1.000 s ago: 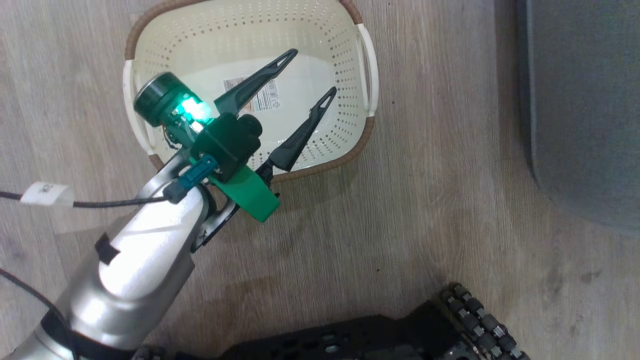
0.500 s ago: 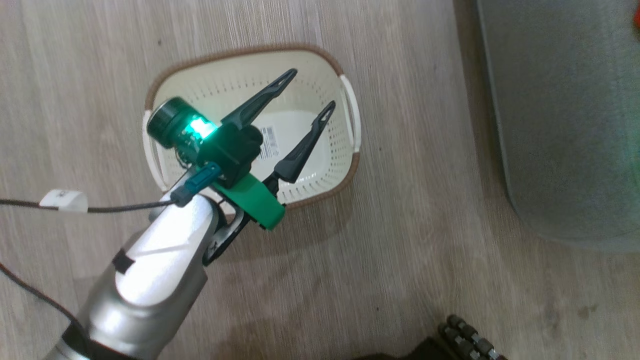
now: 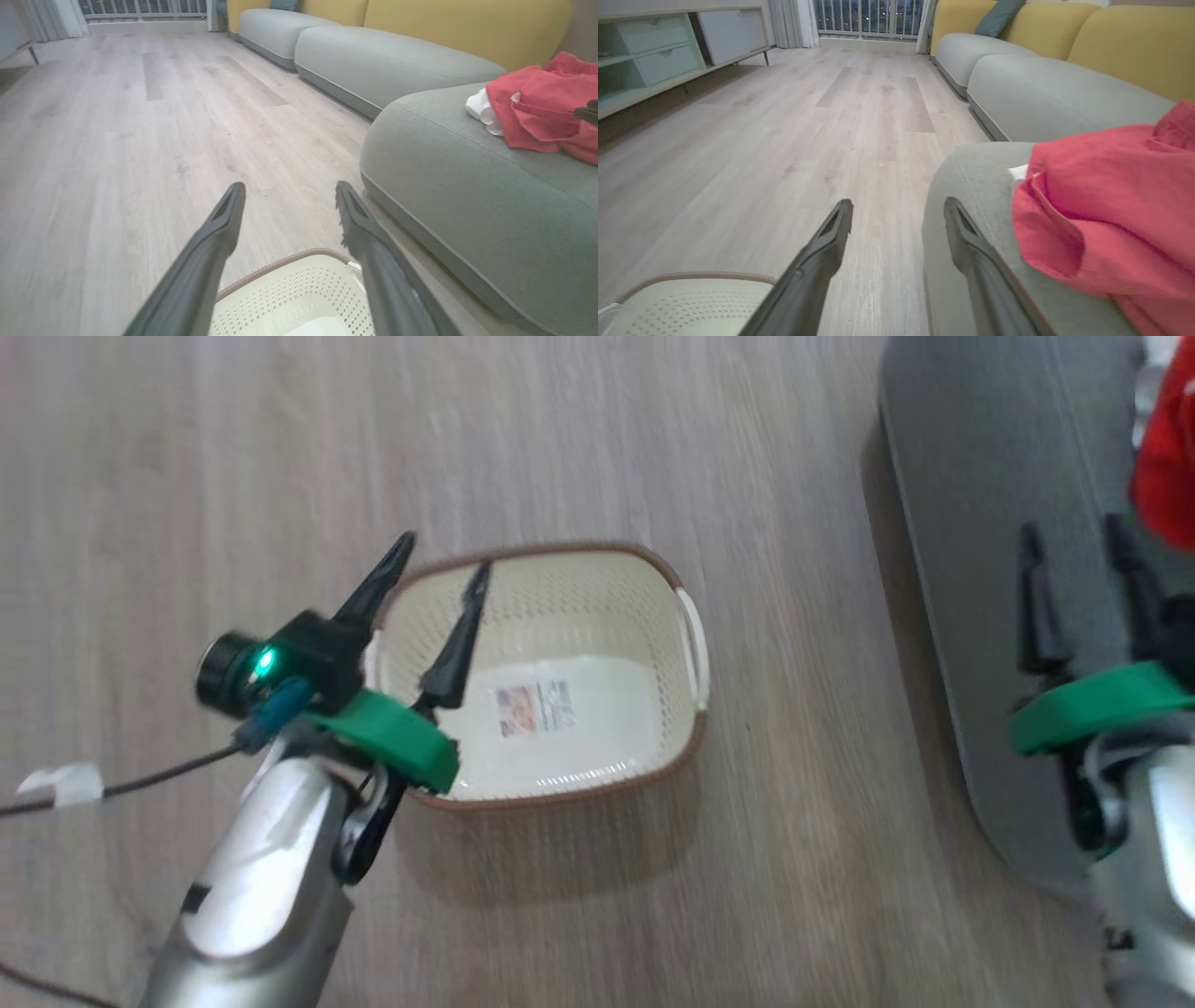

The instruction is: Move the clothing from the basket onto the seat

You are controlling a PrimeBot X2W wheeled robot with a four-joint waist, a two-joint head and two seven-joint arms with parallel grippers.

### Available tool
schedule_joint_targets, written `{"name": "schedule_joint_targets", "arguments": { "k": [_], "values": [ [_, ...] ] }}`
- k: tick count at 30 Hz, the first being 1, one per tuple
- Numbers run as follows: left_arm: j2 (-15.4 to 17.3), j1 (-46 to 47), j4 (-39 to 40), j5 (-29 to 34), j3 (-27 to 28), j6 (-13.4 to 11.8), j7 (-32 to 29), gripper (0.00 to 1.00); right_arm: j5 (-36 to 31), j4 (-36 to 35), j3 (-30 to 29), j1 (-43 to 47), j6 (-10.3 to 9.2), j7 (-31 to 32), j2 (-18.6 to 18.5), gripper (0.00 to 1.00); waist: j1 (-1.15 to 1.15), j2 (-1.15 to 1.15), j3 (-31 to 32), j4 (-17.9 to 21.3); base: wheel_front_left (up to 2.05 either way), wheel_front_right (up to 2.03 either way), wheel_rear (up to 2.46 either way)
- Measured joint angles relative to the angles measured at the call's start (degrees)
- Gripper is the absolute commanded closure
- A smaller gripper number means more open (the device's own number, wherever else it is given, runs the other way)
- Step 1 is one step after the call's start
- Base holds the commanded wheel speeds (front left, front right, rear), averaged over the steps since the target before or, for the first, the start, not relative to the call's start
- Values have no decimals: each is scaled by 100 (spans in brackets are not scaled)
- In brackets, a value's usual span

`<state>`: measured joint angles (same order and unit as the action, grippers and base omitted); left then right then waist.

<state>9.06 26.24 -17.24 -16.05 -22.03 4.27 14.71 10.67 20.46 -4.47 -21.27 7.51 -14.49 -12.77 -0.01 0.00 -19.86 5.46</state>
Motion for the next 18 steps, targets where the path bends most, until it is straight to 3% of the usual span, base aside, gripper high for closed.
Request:
{"name": "schedule_joint_targets", "arguments": {
  "k": [9, 18],
  "values": [
    [-166, -643, -261, 261, 959, -155, 0, 0, 101, -60, 865, 73, 0, -14, 277, 0, 0, 0, 675, -434, 0, 0, 0],
    [-342, -1027, -299, 515, 1750, -243, 0, 0, -30, 219, 994, 75, 0, -14, 468, 0, 0, 0, 1127, -667, 0, 0, 0]
  ]
}}
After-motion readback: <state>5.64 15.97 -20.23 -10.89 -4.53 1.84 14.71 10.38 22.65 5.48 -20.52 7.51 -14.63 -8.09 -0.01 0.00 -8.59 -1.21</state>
